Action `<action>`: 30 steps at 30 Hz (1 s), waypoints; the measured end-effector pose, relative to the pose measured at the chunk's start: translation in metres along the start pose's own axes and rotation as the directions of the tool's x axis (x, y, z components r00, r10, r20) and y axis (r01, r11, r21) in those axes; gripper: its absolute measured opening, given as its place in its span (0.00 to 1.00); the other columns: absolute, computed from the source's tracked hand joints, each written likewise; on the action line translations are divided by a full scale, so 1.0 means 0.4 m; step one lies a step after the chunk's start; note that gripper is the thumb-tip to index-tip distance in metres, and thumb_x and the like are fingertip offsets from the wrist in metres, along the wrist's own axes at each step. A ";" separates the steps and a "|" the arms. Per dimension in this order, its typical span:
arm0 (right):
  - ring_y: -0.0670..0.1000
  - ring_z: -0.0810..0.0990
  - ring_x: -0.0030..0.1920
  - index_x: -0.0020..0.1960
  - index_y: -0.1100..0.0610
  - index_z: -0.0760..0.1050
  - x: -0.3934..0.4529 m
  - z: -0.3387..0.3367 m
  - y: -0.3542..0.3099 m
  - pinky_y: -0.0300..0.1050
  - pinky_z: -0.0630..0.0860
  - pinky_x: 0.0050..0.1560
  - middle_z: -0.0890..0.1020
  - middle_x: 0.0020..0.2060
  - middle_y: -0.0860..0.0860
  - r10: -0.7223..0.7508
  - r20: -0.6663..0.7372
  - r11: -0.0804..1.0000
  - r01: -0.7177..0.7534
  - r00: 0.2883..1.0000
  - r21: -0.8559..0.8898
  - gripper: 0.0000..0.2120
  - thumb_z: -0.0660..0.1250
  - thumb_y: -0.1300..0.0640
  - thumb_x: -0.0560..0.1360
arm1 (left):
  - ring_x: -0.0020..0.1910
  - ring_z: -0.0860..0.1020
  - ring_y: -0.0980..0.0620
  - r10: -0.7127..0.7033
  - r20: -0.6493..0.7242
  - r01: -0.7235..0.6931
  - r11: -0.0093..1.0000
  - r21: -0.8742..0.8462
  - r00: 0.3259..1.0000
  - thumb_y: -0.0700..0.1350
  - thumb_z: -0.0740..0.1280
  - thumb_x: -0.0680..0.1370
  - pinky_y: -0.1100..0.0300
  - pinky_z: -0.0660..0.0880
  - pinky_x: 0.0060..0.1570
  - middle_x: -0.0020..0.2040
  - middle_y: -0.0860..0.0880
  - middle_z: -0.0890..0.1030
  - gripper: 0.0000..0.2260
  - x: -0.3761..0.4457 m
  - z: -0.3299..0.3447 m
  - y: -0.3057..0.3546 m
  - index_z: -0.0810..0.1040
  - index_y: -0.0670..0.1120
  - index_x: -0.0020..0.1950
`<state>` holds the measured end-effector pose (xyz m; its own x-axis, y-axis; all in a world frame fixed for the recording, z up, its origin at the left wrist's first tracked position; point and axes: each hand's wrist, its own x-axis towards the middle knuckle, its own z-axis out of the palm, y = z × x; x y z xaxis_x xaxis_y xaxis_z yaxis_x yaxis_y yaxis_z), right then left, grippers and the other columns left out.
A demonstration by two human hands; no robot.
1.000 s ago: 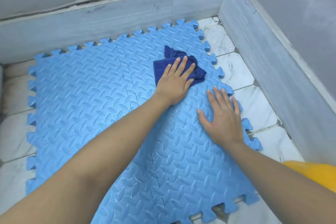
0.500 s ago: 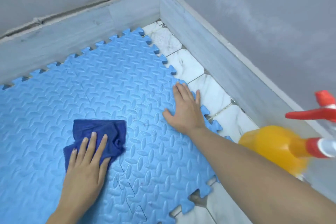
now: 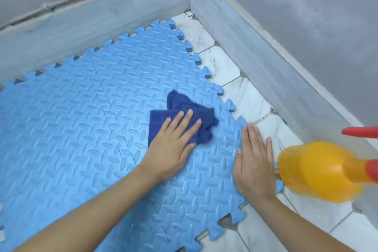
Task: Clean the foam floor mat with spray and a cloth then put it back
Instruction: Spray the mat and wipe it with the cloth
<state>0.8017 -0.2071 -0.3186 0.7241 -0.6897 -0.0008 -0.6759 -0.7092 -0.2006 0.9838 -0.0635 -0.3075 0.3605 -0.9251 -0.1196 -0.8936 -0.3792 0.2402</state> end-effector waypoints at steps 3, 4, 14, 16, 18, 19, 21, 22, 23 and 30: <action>0.54 0.61 0.77 0.76 0.62 0.63 0.002 -0.004 0.002 0.59 0.55 0.76 0.64 0.76 0.56 0.013 0.005 1.000 -0.013 1.000 -0.013 0.29 0.49 0.56 0.76 | 0.77 0.55 0.47 0.072 0.017 -0.073 0.996 0.044 0.997 0.55 0.49 0.81 0.49 0.53 0.72 0.79 0.48 0.55 0.25 -0.086 0.014 0.017 0.56 0.50 0.78; 0.55 0.61 0.77 0.76 0.62 0.63 0.008 -0.004 0.001 0.58 0.57 0.76 0.65 0.76 0.56 0.014 0.001 1.000 -0.014 1.000 -0.008 0.29 0.49 0.56 0.76 | 0.77 0.55 0.48 0.038 -0.012 -0.038 0.997 0.063 0.999 0.55 0.49 0.81 0.49 0.53 0.72 0.78 0.48 0.55 0.25 -0.056 0.014 0.003 0.56 0.51 0.78; 0.55 0.62 0.77 0.76 0.63 0.62 0.013 -0.004 -0.001 0.52 0.61 0.74 0.64 0.76 0.57 0.000 0.003 1.000 0.000 1.000 -0.017 0.29 0.48 0.56 0.77 | 0.78 0.46 0.47 -0.311 -0.104 0.304 0.949 -0.078 0.945 0.55 0.49 0.82 0.48 0.43 0.75 0.79 0.48 0.48 0.25 0.312 -0.022 -0.033 0.51 0.53 0.78; 0.55 0.61 0.77 0.76 0.63 0.62 0.011 -0.003 -0.001 0.52 0.61 0.74 0.64 0.76 0.57 -0.001 0.005 1.000 0.001 1.000 0.000 0.29 0.48 0.56 0.77 | 0.78 0.49 0.47 -0.212 -0.098 0.207 0.977 -0.053 0.972 0.54 0.47 0.82 0.48 0.46 0.75 0.79 0.47 0.50 0.25 0.217 -0.012 -0.026 0.53 0.51 0.78; 0.55 0.62 0.76 0.76 0.63 0.62 0.011 -0.001 0.002 0.52 0.61 0.74 0.64 0.76 0.57 0.000 -0.004 1.000 0.000 1.000 0.012 0.29 0.48 0.56 0.77 | 0.77 0.54 0.46 -0.182 -0.091 0.182 0.983 -0.011 0.979 0.54 0.46 0.81 0.47 0.52 0.74 0.79 0.46 0.54 0.26 0.074 0.003 -0.027 0.56 0.48 0.78; 0.55 0.62 0.76 0.76 0.63 0.62 0.012 -0.001 0.002 0.52 0.62 0.74 0.64 0.76 0.57 0.000 -0.007 1.000 0.001 1.000 0.017 0.29 0.49 0.56 0.77 | 0.77 0.55 0.46 -0.190 -0.092 0.191 0.982 -0.001 0.978 0.53 0.47 0.80 0.47 0.54 0.74 0.78 0.46 0.55 0.26 -0.008 0.011 -0.035 0.57 0.47 0.78; 0.55 0.63 0.76 0.76 0.63 0.63 0.014 0.000 0.001 0.53 0.62 0.74 0.65 0.76 0.57 -0.001 -0.018 1.000 0.001 1.000 0.031 0.28 0.49 0.56 0.77 | 0.76 0.57 0.45 -0.273 -0.149 0.277 0.961 0.004 0.950 0.52 0.49 0.80 0.46 0.56 0.72 0.78 0.45 0.57 0.26 -0.167 0.023 -0.073 0.59 0.45 0.77; 0.56 0.63 0.76 0.76 0.63 0.63 0.015 0.001 0.000 0.53 0.63 0.73 0.65 0.76 0.57 -0.002 -0.026 0.999 0.003 1.000 0.035 0.28 0.49 0.56 0.77 | 0.76 0.57 0.43 -0.371 -0.170 0.375 0.927 -0.011 0.913 0.51 0.49 0.79 0.44 0.56 0.71 0.77 0.43 0.58 0.26 -0.241 0.024 -0.115 0.59 0.43 0.77; 0.56 0.63 0.76 0.75 0.63 0.63 0.014 0.002 0.000 0.53 0.63 0.73 0.65 0.76 0.58 -0.005 -0.030 0.999 0.006 1.000 0.039 0.28 0.49 0.56 0.77 | 0.75 0.58 0.39 -0.499 -0.195 0.505 0.863 -0.023 0.844 0.51 0.49 0.79 0.42 0.56 0.70 0.77 0.40 0.58 0.27 -0.314 0.025 -0.165 0.59 0.41 0.76; 0.57 0.63 0.76 0.76 0.63 0.63 0.012 0.003 0.009 0.54 0.62 0.73 0.65 0.76 0.58 -0.005 -0.041 0.999 0.007 0.999 0.053 0.29 0.49 0.55 0.77 | 0.72 0.54 0.28 -0.843 -0.094 0.848 0.529 0.024 0.529 0.49 0.44 0.82 0.37 0.48 0.72 0.76 0.33 0.53 0.25 -0.559 0.042 -0.420 0.62 0.35 0.73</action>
<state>0.8029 -0.2126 -0.3206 0.7208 -0.6920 0.0404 -0.6628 -0.7051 -0.2519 1.0489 0.2076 -0.3374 0.9695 -0.1715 -0.1751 -0.1737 -0.9848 0.0028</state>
